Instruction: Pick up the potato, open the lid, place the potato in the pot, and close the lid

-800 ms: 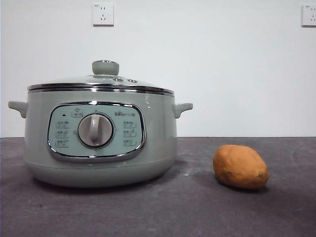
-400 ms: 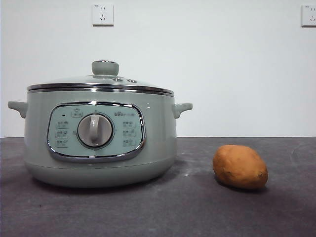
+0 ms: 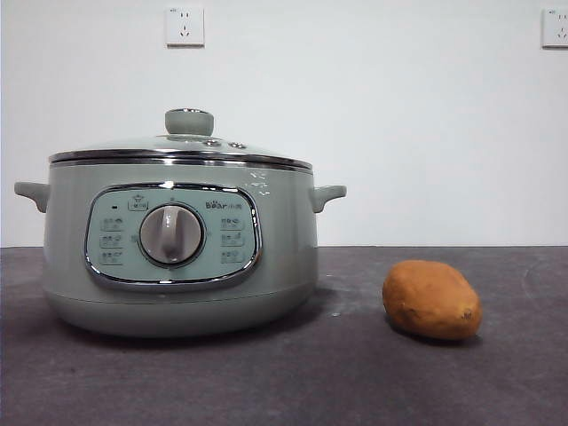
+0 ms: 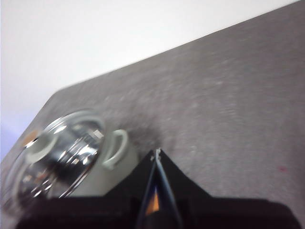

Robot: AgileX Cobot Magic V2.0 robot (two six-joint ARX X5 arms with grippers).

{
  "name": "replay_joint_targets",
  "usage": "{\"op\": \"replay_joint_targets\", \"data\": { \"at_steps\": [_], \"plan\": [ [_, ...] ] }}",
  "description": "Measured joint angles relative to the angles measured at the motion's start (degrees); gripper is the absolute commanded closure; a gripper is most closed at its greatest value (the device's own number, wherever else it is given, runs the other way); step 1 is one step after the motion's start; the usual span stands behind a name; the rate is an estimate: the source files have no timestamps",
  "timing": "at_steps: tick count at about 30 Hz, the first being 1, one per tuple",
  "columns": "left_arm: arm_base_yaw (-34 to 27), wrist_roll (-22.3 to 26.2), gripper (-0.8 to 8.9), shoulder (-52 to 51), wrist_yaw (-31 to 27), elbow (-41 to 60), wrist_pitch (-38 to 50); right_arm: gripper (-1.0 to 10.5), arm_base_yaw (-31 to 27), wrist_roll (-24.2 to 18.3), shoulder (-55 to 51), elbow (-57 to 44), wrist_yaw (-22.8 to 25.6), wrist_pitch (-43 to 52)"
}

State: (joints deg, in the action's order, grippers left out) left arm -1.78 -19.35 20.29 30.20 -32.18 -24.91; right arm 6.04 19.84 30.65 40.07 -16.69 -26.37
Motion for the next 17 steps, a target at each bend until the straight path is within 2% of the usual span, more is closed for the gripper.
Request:
{"op": "replay_joint_targets", "data": {
  "at_steps": [6,11,14,15,17],
  "plan": [
    [0.0,8.2,8.19,9.8,0.0,-11.2,-9.3,9.5,0.0,-6.4,10.5,12.1,-8.9,-9.0],
    [0.0,11.3,8.17,16.1,0.0,-19.1,-15.3,9.3,0.0,-11.8,17.7,17.7,-10.5,-15.1],
    [0.0,12.4,8.03,18.6,0.0,-22.4,-17.4,7.1,0.0,-14.6,20.3,18.2,-13.4,-16.0],
    [0.0,12.5,7.62,19.2,0.0,-23.1,-17.6,6.3,0.0,-15.0,20.8,18.2,-14.1,-16.1],
    [0.0,12.8,5.38,20.2,0.0,-24.3,-17.4,4.7,0.0,-15.7,21.6,18.2,-14.7,-16.1]
  ]
}}
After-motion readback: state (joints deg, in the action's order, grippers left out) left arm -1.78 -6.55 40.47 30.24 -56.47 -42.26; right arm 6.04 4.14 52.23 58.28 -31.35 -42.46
